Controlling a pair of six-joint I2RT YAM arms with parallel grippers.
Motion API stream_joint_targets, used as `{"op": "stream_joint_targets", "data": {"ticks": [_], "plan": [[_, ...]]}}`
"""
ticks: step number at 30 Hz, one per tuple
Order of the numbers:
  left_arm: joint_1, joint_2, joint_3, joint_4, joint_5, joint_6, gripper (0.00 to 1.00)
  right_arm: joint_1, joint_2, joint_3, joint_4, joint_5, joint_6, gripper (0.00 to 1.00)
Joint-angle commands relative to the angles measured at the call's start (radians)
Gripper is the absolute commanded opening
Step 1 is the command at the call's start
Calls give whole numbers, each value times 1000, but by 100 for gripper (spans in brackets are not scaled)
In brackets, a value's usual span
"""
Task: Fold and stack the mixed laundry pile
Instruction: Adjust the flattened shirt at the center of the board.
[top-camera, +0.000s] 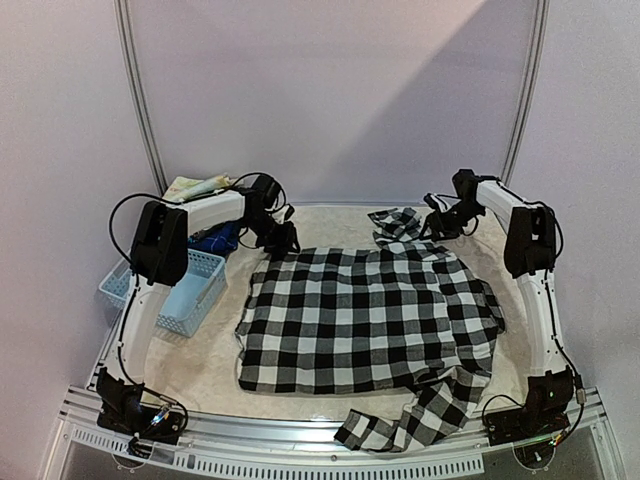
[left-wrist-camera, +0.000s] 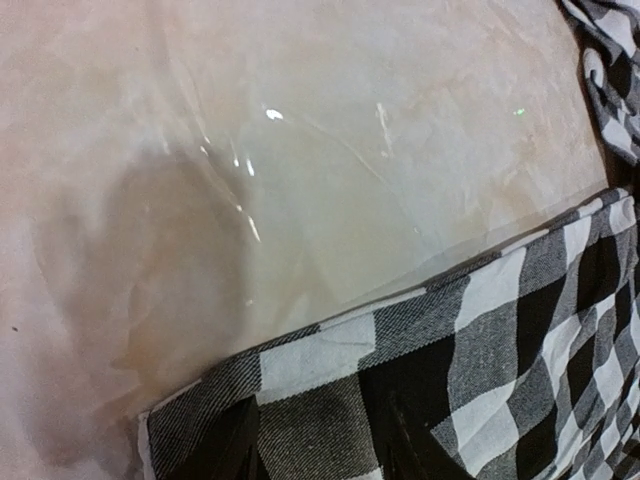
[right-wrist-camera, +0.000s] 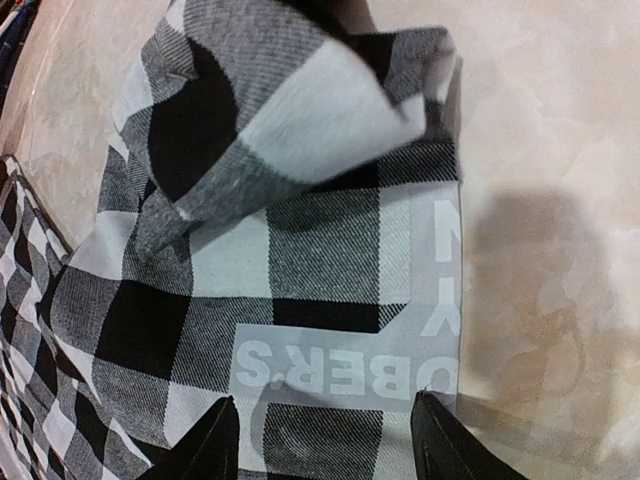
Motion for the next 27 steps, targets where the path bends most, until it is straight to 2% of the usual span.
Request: {"op": "stream_joint_targets", "data": {"ticks": [1, 5, 9, 12, 15, 20, 27], "plan": [[32, 63, 40, -22, 1, -19, 43, -16, 23, 14, -27, 19, 23, 59], [26, -11, -20, 16, 6, -25, 43, -15, -122, -130, 110, -110, -9, 59], [24, -89, -92, 64, 0, -34, 44, -8, -250, -267, 321, -241, 59, 59], [15, -121, -117, 63, -10, -35, 44, 3, -214, -234, 392, -325, 167, 58], [7, -148, -145, 61, -16, -34, 44, 5, -98, -142, 440, -388, 338, 55], [4, -184, -157, 38, -33, -19, 44, 10, -13, -219, 591, -444, 582, 54], [2, -211, -151, 36, -37, -27, 44, 16, 1, -259, 527, -379, 629, 54]]}}
